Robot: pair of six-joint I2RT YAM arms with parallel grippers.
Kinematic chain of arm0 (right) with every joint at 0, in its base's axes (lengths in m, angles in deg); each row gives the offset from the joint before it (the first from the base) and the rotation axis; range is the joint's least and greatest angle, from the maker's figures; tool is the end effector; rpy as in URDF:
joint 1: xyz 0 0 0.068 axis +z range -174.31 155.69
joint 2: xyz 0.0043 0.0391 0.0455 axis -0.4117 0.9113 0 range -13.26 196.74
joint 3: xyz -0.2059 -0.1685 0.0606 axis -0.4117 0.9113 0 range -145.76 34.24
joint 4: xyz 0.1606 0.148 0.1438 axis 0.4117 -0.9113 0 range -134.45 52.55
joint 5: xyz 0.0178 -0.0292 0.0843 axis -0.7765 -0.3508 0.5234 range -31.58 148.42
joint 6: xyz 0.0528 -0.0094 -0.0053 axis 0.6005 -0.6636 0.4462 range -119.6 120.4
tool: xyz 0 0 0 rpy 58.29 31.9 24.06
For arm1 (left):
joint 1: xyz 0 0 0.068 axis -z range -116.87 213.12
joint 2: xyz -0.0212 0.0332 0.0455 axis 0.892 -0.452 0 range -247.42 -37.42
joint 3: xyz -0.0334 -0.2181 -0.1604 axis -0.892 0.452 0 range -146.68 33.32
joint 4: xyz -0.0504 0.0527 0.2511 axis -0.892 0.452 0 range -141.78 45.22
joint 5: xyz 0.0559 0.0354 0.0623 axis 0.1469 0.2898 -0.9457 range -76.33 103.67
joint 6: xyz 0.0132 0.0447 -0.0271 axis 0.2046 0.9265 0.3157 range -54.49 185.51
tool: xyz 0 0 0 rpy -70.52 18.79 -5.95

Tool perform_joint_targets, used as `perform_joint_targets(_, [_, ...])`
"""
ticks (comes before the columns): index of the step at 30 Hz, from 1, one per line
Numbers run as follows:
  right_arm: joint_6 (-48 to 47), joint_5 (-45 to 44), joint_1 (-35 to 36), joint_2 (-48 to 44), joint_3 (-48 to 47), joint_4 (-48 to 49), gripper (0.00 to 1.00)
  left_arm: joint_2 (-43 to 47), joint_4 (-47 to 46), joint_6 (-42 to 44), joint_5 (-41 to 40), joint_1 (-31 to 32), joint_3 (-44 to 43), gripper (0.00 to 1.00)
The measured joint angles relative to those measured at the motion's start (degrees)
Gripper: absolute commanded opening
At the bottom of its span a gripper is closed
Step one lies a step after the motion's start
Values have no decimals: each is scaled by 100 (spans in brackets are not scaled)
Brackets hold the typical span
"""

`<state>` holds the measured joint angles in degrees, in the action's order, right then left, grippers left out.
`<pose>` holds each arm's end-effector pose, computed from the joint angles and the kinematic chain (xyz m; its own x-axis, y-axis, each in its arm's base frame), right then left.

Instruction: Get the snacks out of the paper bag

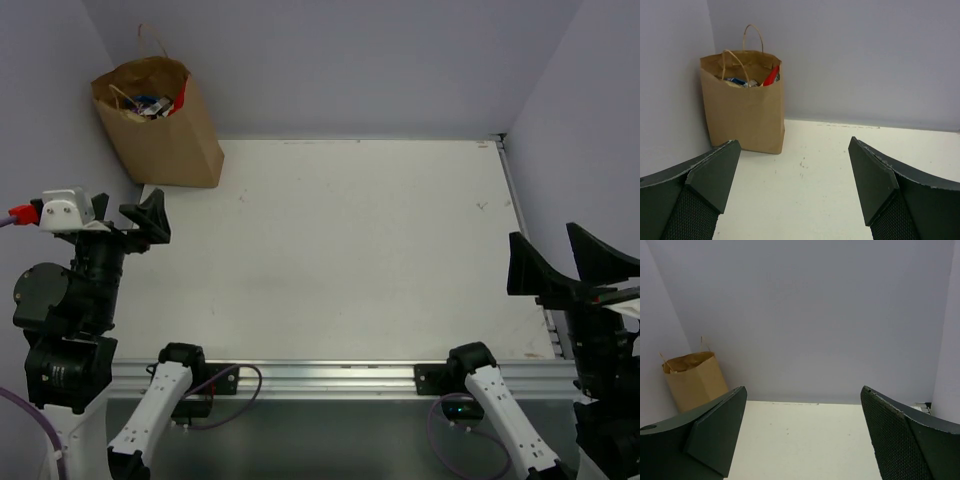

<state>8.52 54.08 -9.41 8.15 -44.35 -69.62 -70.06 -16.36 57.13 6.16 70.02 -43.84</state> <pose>-0.0421 -0.0141 0.4948 0.3778 0.2463 -0.8925 -0.2459 0.9560 0.1597 0.0386 0.0001 0.4876 0.1567 -0.1645 -0.9738 0.0139 0.9863 -0.1644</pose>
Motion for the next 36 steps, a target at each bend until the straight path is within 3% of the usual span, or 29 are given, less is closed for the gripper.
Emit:
perform_joint_targets(6, [83,136,0,-2,195,48,99,-83,-22,-57,24,0,120,100])
perform_joint_targets(10, [190,455,7,72,452,-20,99,-649,-81,-129,33,0,-68,100])
perform_joint_targets(17, [358,1353,7,879,540,-216,99,-3329,2,-219,144,2,-1867,100])
perform_joint_targets(26, [649,2664,7,1268,1613,-262,99,-6579,63,-133,-90,-243,-4264,96])
perform_joint_targets(36, [717,3250,9,1119,2122,-114,99,-8059,-341,7,-107,-791,-4559,80])
